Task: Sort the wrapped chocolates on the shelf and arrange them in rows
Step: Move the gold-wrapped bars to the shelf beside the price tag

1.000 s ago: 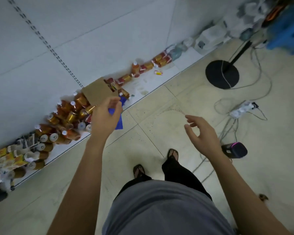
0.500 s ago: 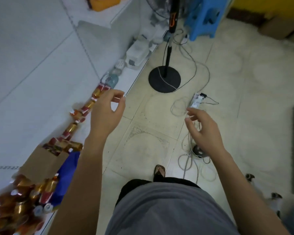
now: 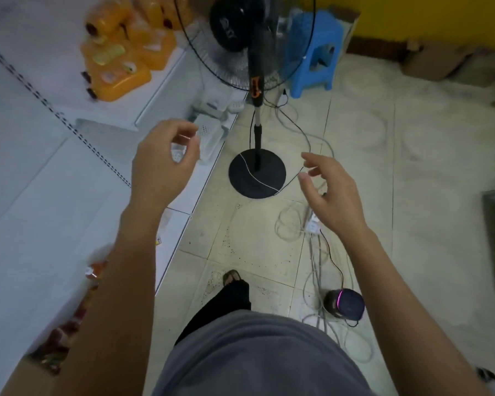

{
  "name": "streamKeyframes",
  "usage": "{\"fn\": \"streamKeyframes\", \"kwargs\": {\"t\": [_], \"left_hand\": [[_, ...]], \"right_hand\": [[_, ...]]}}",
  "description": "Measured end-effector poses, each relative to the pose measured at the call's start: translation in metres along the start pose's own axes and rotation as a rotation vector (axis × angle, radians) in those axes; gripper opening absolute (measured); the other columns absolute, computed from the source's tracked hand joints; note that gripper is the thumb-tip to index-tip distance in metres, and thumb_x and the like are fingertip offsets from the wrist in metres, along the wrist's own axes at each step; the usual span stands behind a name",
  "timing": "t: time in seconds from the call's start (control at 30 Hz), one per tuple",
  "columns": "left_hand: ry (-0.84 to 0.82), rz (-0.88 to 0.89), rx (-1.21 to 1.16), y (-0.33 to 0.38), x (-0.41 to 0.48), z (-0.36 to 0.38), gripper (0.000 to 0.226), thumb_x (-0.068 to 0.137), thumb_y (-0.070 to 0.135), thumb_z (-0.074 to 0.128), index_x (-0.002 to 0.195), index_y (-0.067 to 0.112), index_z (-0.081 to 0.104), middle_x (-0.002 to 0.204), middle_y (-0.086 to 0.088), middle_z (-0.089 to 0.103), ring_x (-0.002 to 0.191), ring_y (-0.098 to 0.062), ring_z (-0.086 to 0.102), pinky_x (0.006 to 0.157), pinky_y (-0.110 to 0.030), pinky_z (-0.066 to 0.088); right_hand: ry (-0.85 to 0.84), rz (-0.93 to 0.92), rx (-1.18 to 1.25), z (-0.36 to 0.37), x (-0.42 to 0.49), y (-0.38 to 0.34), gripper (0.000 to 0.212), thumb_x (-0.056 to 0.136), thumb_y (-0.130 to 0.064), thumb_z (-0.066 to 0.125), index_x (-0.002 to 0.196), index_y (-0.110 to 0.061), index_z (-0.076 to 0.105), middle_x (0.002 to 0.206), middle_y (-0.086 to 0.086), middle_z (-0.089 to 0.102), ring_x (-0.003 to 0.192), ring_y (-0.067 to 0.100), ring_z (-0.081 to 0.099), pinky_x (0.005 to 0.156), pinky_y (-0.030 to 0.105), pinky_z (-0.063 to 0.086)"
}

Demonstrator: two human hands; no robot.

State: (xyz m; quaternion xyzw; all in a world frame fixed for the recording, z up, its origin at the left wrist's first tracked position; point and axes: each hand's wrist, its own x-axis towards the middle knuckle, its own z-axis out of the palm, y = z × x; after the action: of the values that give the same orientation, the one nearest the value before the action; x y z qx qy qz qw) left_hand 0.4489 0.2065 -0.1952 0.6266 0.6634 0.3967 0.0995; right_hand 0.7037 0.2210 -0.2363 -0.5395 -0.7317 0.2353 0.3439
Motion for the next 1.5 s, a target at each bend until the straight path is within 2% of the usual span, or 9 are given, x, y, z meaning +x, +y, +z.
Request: {"fn": "streamKeyframes", "kwargs": {"t": [0.17,0.4,0.57,0.77,0.9,1.0,1.13,1.23,1.5], "left_hand": [[0.131,0.100,0.174,-0.032,0.083,-0.036,0.021,0.089,0.021,0.052,0.104,0.010,0.062,0.099,-0.006,0.064,0.089,-0.016,0.058,0.077,-0.029,0.044],[0.296,0.062,0.525,-0.050,0.133,-0.125,0.029,0.089,0.030,0.047,0.106,0.013,0.062,0.101,-0.007,0.064,0.093,-0.021,0.057,0.078,-0.028,0.039],[0.452,-0.028,0.851,-0.037,0.141,-0.193,0.028,0.090,0.028,0.047,0.106,0.010,0.062,0.096,-0.010,0.065,0.088,-0.028,0.061,0.071,-0.038,0.048],[0.274,-0.259,1.140,-0.033,0.137,-0.254,0.038,0.086,0.036,0.038,0.102,0.012,0.062,0.095,-0.009,0.065,0.084,-0.032,0.063,0.065,-0.034,0.045],[0.246,-0.493,1.147,-0.043,0.110,-0.287,0.046,0.083,0.045,0.036,0.110,0.017,0.060,0.105,-0.006,0.061,0.091,-0.029,0.059,0.067,-0.029,0.038],[0.216,-0.743,1.055,-0.066,0.087,-0.313,0.039,0.090,0.038,0.049,0.126,0.024,0.051,0.127,-0.004,0.049,0.114,-0.025,0.050,0.085,-0.034,0.039],[0.066,-1.003,0.889,-0.105,0.061,-0.345,0.066,0.087,0.053,0.044,0.144,0.031,0.022,0.151,-0.006,0.019,0.138,-0.025,0.023,0.112,-0.037,0.022],[0.017,-1.154,0.853,-0.138,0.050,-0.363,0.092,0.071,0.077,0.027,0.146,0.033,-0.003,0.157,-0.004,-0.001,0.143,-0.026,0.006,0.116,-0.042,0.010],[-0.055,-0.905,0.862,-0.219,0.066,-0.409,0.101,0.065,0.082,0.006,0.146,0.024,-0.013,0.157,-0.002,-0.003,0.144,-0.019,0.002,0.117,-0.040,0.008]], "right_hand": [[-0.064,-0.247,-0.069,0.035,0.110,-0.035,0.037,0.090,-0.031,0.049,0.122,-0.014,0.055,0.107,0.002,0.062,0.093,0.014,0.058,0.077,0.016,0.036],[-0.236,-0.812,-0.027,0.095,0.250,-0.126,0.037,0.090,-0.029,0.046,0.121,-0.011,0.056,0.105,0.005,0.063,0.091,0.015,0.056,0.074,0.026,0.043],[-0.295,-1.268,0.174,0.140,0.317,-0.218,0.034,0.089,-0.025,0.050,0.116,-0.007,0.061,0.101,0.010,0.066,0.090,0.020,0.057,0.074,0.029,0.046],[-0.417,-1.570,0.347,0.183,0.342,-0.308,0.036,0.088,-0.027,0.048,0.119,-0.011,0.060,0.101,0.006,0.064,0.084,0.016,0.056,0.070,0.021,0.040],[-0.610,-1.634,0.379,0.210,0.337,-0.368,0.043,0.088,-0.035,0.044,0.126,-0.016,0.054,0.112,0.003,0.060,0.096,0.020,0.058,0.076,0.025,0.042],[-0.752,-1.640,0.295,0.236,0.329,-0.405,0.044,0.090,-0.037,0.050,0.132,-0.024,0.046,0.124,-0.001,0.052,0.110,0.016,0.051,0.082,0.023,0.036],[-0.916,-1.619,0.125,0.279,0.319,-0.442,0.060,0.086,-0.050,0.052,0.140,-0.033,0.030,0.140,-0.006,0.035,0.126,0.013,0.038,0.095,0.027,0.034],[-0.965,-1.579,0.004,0.308,0.310,-0.462,0.076,0.082,-0.059,0.050,0.145,-0.033,0.015,0.150,-0.002,0.018,0.136,0.019,0.023,0.107,0.031,0.024],[-0.969,-1.500,-0.193,0.363,0.291,-0.506,0.086,0.077,-0.073,0.037,0.146,-0.037,0.001,0.157,-0.002,-0.005,0.144,0.020,0.001,0.117,0.035,0.006]]}}
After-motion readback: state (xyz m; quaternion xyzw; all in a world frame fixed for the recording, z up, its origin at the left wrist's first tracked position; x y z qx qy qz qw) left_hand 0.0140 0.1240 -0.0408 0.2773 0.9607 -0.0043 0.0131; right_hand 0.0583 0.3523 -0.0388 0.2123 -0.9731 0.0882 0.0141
